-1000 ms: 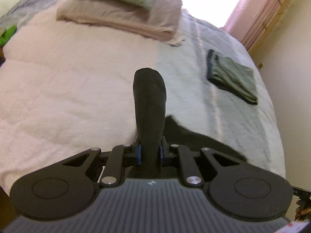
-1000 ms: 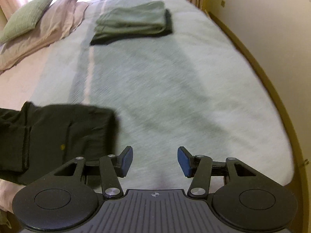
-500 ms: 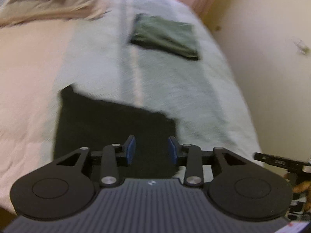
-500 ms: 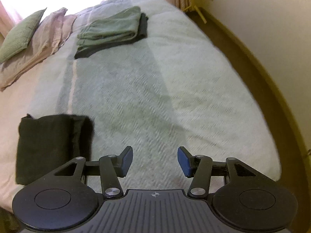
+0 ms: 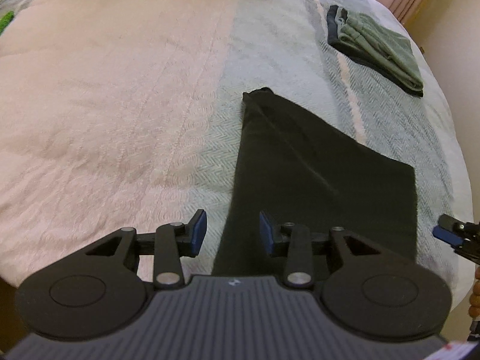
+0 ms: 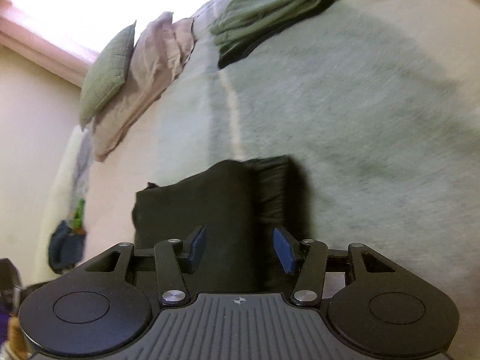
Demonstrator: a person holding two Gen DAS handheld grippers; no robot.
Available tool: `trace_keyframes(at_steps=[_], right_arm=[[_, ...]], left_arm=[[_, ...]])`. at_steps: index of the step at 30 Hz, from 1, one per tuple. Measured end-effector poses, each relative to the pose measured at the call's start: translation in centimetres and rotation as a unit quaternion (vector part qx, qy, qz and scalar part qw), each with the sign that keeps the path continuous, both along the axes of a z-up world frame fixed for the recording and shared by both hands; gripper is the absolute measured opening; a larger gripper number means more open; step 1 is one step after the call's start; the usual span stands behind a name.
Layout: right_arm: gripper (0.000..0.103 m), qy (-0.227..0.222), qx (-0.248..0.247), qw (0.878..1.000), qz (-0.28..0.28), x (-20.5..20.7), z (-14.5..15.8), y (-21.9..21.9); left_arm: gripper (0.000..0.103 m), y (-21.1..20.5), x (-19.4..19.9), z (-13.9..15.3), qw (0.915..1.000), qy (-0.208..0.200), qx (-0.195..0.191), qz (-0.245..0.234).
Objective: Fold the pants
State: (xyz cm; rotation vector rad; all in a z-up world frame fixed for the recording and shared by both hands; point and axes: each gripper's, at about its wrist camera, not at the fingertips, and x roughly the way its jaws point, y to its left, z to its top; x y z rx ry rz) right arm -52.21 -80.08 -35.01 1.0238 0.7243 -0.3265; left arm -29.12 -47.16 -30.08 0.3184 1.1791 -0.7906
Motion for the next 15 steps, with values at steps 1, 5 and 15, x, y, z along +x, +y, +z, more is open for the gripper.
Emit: trace_keyframes(at_steps=[1,5,15], right_arm=[[0.048,0.0,0.009,1.0,0.0,0.6,-0.7,0.2],[0.048,0.019,0.028,0.999,0.0,2.0,-3.6,0.6],[0.009,-0.02,-0.081,0.996,-0.02,1.7,-0.7,0.6]], left_arm=[[0.033,-0.2,0.5,-0.5,0.9999,0.007,-0.005,-0.006],[0.033,-0.9,1.6,-2.7,0.9991,0.025,-0.014,-0.03],[0.034,-2.7,1.5,-5.3,0.9945,0.055,-0.036,-0.082]])
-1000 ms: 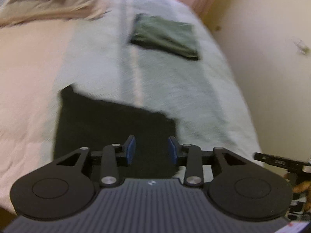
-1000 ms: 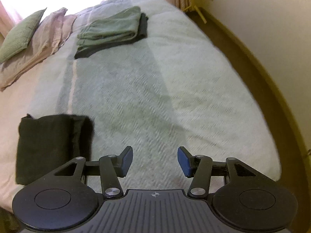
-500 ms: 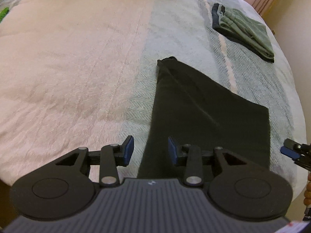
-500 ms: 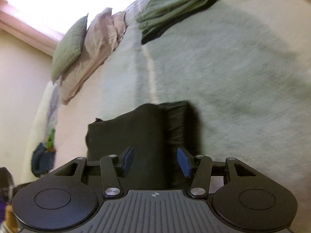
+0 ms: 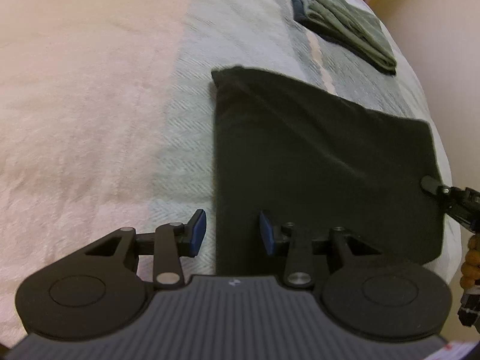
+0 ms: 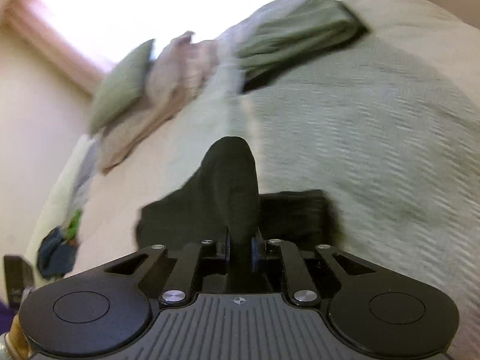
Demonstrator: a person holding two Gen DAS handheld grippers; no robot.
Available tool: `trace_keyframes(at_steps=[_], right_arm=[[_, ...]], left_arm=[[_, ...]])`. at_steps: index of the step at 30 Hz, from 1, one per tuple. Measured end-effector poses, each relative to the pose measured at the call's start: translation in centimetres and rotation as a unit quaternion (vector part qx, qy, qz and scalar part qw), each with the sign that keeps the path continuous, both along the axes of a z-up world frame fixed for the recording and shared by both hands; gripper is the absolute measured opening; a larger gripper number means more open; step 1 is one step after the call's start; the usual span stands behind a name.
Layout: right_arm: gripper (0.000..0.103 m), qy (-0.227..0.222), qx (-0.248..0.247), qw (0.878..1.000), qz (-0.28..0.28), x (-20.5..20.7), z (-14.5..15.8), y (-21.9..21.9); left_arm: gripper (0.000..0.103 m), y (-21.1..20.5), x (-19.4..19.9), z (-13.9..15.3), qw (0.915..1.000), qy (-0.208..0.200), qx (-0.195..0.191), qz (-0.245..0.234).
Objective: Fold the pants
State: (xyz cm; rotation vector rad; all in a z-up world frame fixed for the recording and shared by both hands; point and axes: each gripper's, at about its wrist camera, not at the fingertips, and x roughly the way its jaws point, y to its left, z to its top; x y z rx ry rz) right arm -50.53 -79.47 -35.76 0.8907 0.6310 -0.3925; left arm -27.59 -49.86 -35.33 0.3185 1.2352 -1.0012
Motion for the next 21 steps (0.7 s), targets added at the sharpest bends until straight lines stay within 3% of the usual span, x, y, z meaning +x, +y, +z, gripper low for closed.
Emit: trace_keyframes(at_steps=[2,4,7,9,12,18,20,21], right_arm=[[0.011,0.047,0.021,0.999,-0.005,-0.2,-2.7,-0.3],[0.015,0.053,0.018,0.998,-0.036,-0.4,-3.4,-0.1],[0.026,0.079,0.019,0.996,-0.045,0.5,-2.3,-0.3],[0.035,0.099,-0.005,0.994,-0.051,1.2,-0.9,-0.3],[0.043,0.084,-0.048,0.993,-0.063,1.9,0.8,-0.7],[0.044,0.074,-0.079,0.993,-0.038,5.3,0.1,-2.7],[0.043,0.072,-0.051,0.996,-0.018,6.0,-1.0,-3.5],[0.038,0.063,-0.038,0.997,-0.014,5.9,-1.5,-3.7]], left_arm=[[0.034,-0.6,-0.4,-0.9,1.0,0.001,0.005,-0.006],[0.034,-1.1,-0.5,-1.4,0.9998,-0.004,0.013,-0.011],[0.034,-1.2,-0.1,-0.9,0.9998,-0.01,0.007,-0.018],[0.034,-1.1,0.9,-0.1,0.9997,-0.017,-0.004,-0.015],[0.034,-1.4,3.4,0.7,0.9994,-0.011,-0.032,-0.006],[0.034,-3.7,8.0,0.0,0.9974,0.006,-0.067,0.026],[0.034,-4.0,8.7,-0.6,0.9965,0.021,-0.075,0.031],[0.034,-4.2,8.8,-0.8,0.9964,0.025,-0.074,0.033]])
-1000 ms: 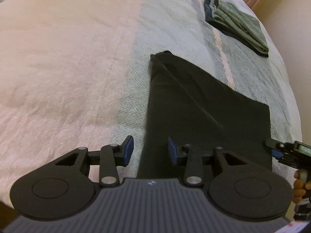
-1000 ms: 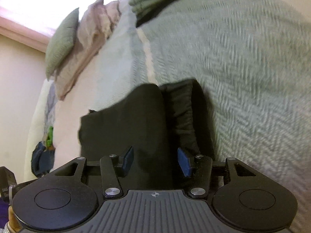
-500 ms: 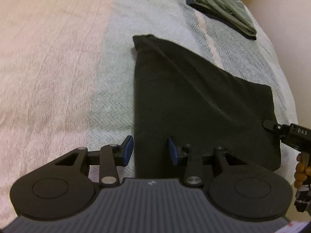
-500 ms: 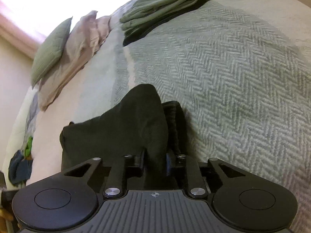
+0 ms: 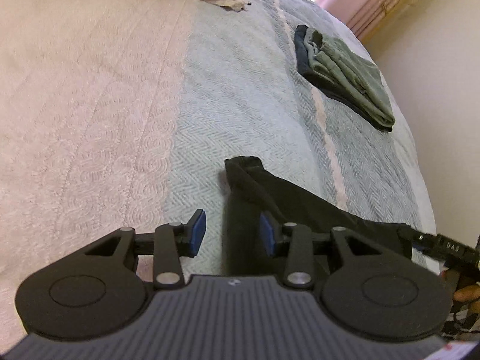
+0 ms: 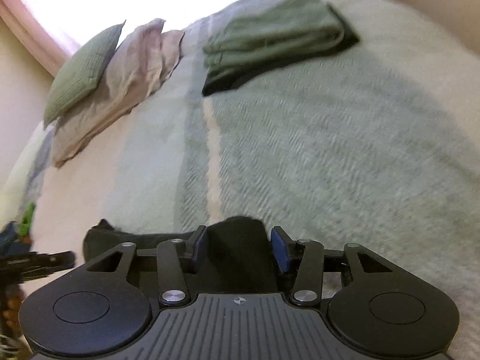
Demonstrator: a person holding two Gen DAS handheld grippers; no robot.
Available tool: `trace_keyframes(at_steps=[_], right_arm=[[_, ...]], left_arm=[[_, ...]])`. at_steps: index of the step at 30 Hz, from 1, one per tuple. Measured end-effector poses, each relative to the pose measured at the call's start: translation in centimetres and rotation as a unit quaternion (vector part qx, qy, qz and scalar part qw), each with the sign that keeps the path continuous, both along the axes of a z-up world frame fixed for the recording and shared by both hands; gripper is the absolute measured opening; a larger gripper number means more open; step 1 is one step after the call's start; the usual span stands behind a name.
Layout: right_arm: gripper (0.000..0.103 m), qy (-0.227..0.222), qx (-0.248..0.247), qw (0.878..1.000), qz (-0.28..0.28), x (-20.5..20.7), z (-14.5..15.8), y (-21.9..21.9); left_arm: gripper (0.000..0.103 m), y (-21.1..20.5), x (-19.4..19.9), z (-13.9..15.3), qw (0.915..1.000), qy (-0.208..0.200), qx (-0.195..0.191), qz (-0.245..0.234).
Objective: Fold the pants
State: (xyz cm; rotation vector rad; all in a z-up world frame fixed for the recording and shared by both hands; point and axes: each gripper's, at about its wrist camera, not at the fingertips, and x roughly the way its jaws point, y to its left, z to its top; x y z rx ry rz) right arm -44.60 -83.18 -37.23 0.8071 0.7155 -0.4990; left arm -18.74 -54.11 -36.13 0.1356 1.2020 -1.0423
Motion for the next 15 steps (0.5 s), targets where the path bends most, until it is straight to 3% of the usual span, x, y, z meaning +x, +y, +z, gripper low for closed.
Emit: trace_keyframes(at_steps=[2,3,5,7,9,12,15], right_arm=[[0.028,-0.008,-0.013,1.0,0.006,-0.4,-0.5,0.1],[0.027,-0.003,-0.019,1.0,0.006,-0.5,-0.8,0.0],[0.028,0.002,-0.004,1.0,-0.014,-1.2,-1.4,-0.3],[0.035,0.008,0.015,0.999,-0.029,-1.4,-1.0,-0.4],[0.038,0.035,0.002,0.999,-0.029,-0.4,0.4,-0.5],[0.039,0.043,-0.077,0.995,0.041,2.6,3.2,0.4],[0.038,0.024,-0.077,0.985,0.15,7.1,3.9,1.4]], left_arm=[[0.034,-0.1,0.2,-0.9,0.9999,0.015,0.005,0.003],[0.034,0.0,0.3,-1.4,0.9997,0.02,0.011,0.006],[0.034,0.3,0.3,-1.9,0.9995,0.024,0.018,0.008],[0.034,0.7,0.3,-1.8,0.9995,0.021,0.02,0.008],[0.034,1.2,0.6,-1.6,0.9995,0.018,0.023,0.009],[0.034,1.9,0.6,-1.4,0.9987,0.003,0.05,0.012],[0.034,2.7,0.5,-1.3,0.9974,-0.004,0.071,0.014]])
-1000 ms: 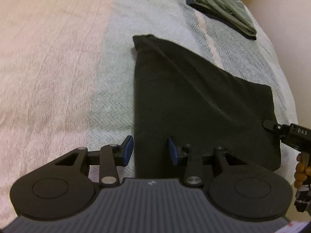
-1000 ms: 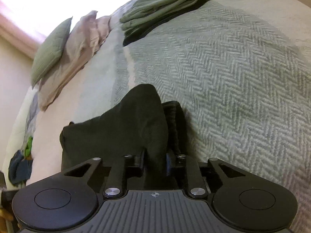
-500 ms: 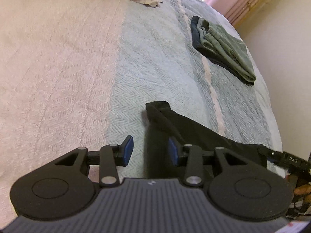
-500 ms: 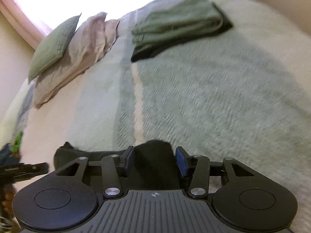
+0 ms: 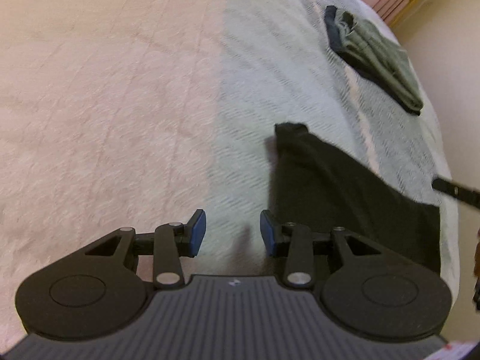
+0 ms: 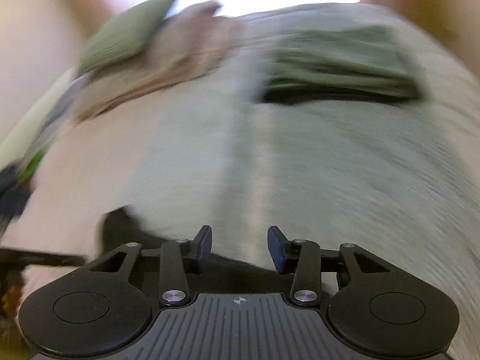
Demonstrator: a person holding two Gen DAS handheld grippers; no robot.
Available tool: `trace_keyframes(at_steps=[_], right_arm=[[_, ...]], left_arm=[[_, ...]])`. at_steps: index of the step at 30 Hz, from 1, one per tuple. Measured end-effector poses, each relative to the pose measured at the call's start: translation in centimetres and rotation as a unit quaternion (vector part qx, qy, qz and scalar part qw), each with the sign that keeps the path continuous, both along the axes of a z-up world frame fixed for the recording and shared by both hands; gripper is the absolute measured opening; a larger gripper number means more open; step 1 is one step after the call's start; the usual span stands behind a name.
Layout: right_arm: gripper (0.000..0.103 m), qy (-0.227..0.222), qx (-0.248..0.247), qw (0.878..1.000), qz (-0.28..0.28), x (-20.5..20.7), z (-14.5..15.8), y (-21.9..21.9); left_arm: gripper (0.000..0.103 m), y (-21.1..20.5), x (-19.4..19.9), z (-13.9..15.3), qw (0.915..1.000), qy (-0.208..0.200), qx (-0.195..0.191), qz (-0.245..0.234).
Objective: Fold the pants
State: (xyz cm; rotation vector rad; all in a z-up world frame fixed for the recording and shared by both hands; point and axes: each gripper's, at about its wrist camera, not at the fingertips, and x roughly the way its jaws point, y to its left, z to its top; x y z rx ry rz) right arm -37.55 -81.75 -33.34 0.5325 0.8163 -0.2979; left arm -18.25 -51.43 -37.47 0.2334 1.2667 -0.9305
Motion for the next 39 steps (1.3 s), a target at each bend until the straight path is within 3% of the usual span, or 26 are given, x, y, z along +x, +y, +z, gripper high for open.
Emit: trace_keyframes(at_steps=[4,8,10,17,23,32,37,39], right_arm=[[0.038,0.015,0.024,0.994,0.102,4.5,-0.4,2.0],[0.029,0.023,0.002,0.98,0.199,7.9,-0.9,4.2],[0.027,0.028,-0.009,0.968,0.251,9.8,-1.2,5.1],[0.012,0.013,-0.007,0.916,0.4,15.7,-2.7,6.6],[0.011,0.031,0.001,0.882,0.47,17.3,-3.3,5.7],[0.011,0.047,0.003,0.847,0.53,19.5,-4.4,6.2],[0.01,0.053,-0.004,0.828,0.559,19.8,-4.6,6.4],[0.0,0.056,-0.004,0.824,0.564,20.0,-4.8,6.5]], left_arm=[[0.034,1.8,0.2,-0.1,0.999,0.02,0.017,0.037],[0.034,3.1,0.6,-0.6,0.9927,0.007,0.077,0.092],[0.034,3.7,0.4,-0.6,0.9881,0.003,0.093,0.123],[0.034,4.3,-4.1,1.6,0.9706,0.009,0.07,0.23],[0.034,3.3,-7.9,1.8,0.9452,0.014,0.095,0.312],[0.034,4.0,-11.8,2.4,0.9097,0.015,0.108,0.401],[0.034,4.3,-13.2,2.7,0.9008,0.013,0.113,0.419],[0.034,4.2,-13.6,2.4,0.8989,0.015,0.116,0.422]])
